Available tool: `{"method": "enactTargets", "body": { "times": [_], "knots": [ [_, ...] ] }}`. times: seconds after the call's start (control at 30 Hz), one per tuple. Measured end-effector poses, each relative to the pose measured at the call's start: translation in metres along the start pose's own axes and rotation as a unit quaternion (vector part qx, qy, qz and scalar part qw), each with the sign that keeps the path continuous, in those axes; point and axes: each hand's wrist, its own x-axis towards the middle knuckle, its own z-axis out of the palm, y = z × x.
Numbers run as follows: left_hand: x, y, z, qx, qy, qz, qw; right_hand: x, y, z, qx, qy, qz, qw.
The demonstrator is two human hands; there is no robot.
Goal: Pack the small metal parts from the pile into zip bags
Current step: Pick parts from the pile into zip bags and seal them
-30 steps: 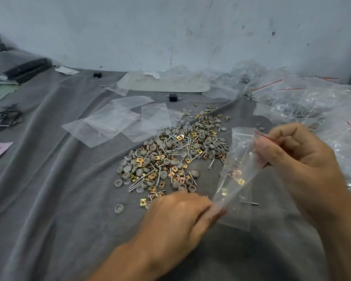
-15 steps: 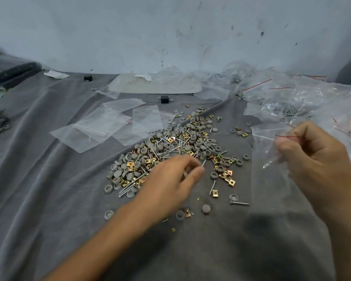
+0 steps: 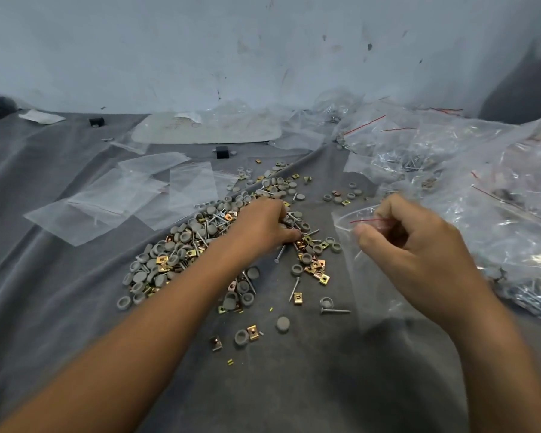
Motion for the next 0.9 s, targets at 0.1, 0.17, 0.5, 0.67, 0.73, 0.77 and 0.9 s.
{"method": "enactTargets", "body": {
  "times": [0.1,0.17,0.5,0.67,0.73,0.77,0.9],
  "knots": [
    [-0.006,-0.007,-0.003,-0.005,-0.01,0.003,1.0,-0.001,0.0,-0.001,0.002,-0.047,-0.006,0.999],
    [-0.008,-0.012,-0.005,-0.001,-0.012,0.002,1.0,-0.001,0.0,-0.002,0.005,-0.071,-0.008,0.997],
    [-0.025,-0.024,-0.019,0.018,0.015,0.015,1.0,-0.006,-0.013,0.006,-0.02,-0.133,-0.008,0.991],
    [-0.053,-0.043,-0.036,-0.063,0.044,-0.027,0.997,-0.008,-0.021,0.019,-0.045,-0.175,-0.029,0.983],
    [-0.071,-0.055,-0.042,-0.127,0.055,-0.056,0.989,-0.009,-0.025,0.027,-0.049,-0.191,-0.044,0.979],
    [-0.081,-0.06,-0.045,-0.165,0.059,-0.074,0.982,-0.01,-0.027,0.03,-0.05,-0.202,-0.052,0.977],
    [-0.117,-0.076,-0.051,-0.335,0.065,-0.124,0.932,-0.013,-0.035,0.042,-0.056,-0.235,-0.069,0.968]
  ]
}}
